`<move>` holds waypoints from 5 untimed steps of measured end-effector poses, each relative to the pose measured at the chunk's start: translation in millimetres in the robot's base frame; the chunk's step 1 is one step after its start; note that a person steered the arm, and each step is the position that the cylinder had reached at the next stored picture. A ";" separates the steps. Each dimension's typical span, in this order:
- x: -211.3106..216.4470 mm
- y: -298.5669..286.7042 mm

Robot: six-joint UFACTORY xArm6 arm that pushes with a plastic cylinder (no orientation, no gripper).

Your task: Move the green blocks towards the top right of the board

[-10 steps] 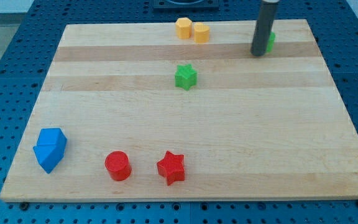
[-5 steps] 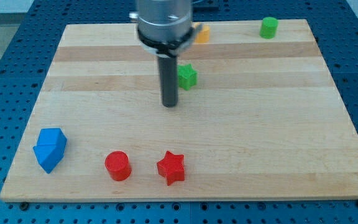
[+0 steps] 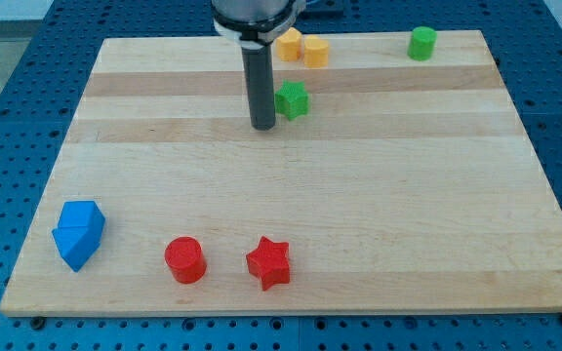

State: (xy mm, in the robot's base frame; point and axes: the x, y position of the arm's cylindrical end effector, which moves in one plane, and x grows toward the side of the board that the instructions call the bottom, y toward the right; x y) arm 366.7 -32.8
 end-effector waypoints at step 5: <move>-43.7 70.3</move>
State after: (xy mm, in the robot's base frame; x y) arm 322.9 37.5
